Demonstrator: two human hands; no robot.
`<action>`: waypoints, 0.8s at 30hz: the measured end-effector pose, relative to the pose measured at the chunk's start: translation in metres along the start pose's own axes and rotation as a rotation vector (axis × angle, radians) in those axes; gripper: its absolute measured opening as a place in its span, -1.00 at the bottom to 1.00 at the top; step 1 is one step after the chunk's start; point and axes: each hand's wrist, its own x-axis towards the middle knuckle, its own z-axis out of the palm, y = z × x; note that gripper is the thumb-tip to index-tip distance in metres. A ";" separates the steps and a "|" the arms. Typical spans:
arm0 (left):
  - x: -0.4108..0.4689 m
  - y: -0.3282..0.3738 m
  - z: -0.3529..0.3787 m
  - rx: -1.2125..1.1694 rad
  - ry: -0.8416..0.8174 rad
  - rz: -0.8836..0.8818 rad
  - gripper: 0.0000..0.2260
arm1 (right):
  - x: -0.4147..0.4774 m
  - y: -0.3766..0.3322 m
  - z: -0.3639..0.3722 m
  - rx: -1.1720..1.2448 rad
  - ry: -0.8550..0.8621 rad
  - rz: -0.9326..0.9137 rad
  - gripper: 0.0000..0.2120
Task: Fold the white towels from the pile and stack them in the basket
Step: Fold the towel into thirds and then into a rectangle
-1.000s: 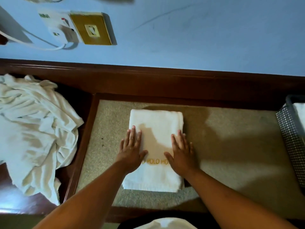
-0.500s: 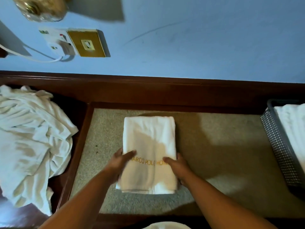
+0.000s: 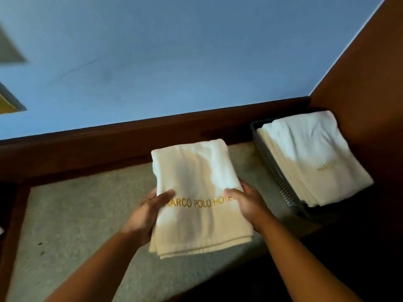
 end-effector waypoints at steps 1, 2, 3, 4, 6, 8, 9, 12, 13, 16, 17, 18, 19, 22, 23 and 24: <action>0.010 0.003 0.024 0.014 -0.037 0.019 -0.60 | 0.001 -0.005 -0.024 0.005 0.040 -0.022 -0.74; 0.016 0.006 0.043 0.023 -0.068 0.046 -0.61 | 0.002 -0.011 -0.044 -0.002 0.071 -0.043 -0.73; 0.027 0.007 0.069 0.032 -0.101 0.069 -0.63 | 0.004 -0.018 -0.071 -0.008 0.099 -0.064 -0.73; 0.036 0.009 0.092 0.036 -0.125 0.095 -0.65 | 0.007 -0.024 -0.096 -0.025 0.122 -0.091 -0.72; 0.054 0.010 0.138 0.041 -0.181 0.157 -0.68 | 0.014 -0.037 -0.142 -0.034 0.170 -0.145 -0.70; 0.072 0.010 0.192 0.052 -0.244 0.230 -0.70 | 0.024 -0.050 -0.198 -0.038 0.206 -0.201 -0.74; 0.080 0.010 0.218 0.064 -0.271 0.271 -0.70 | 0.030 -0.057 -0.223 -0.054 0.229 -0.218 -0.77; 0.107 0.013 0.302 0.112 -0.348 0.365 -0.68 | 0.053 -0.082 -0.306 -0.103 0.304 -0.264 -0.79; 0.111 0.014 0.321 0.120 -0.355 0.399 -0.69 | 0.058 -0.091 -0.325 -0.132 0.324 -0.276 -0.80; 0.128 0.009 0.384 0.162 -0.347 0.489 -0.70 | 0.078 -0.109 -0.386 -0.181 0.388 -0.299 -0.85; 0.131 0.003 0.400 0.171 -0.324 0.493 -0.70 | 0.083 -0.109 -0.402 -0.194 0.377 -0.297 -0.85; 0.136 -0.006 0.416 0.185 -0.294 0.481 -0.69 | 0.092 -0.107 -0.420 -0.217 0.366 -0.287 -0.85; 0.143 -0.018 0.426 0.209 -0.269 0.453 -0.69 | 0.102 -0.101 -0.432 -0.244 0.358 -0.254 -0.83; 0.167 -0.071 0.435 0.419 -0.108 0.275 -0.72 | 0.135 -0.060 -0.445 -0.329 0.253 -0.068 -0.81; 0.176 -0.088 0.430 0.490 -0.047 0.206 -0.64 | 0.145 -0.042 -0.444 -0.362 0.207 -0.016 -0.80; 0.182 -0.099 0.424 0.515 -0.022 0.151 -0.60 | 0.155 -0.024 -0.443 -0.386 0.187 0.008 -0.79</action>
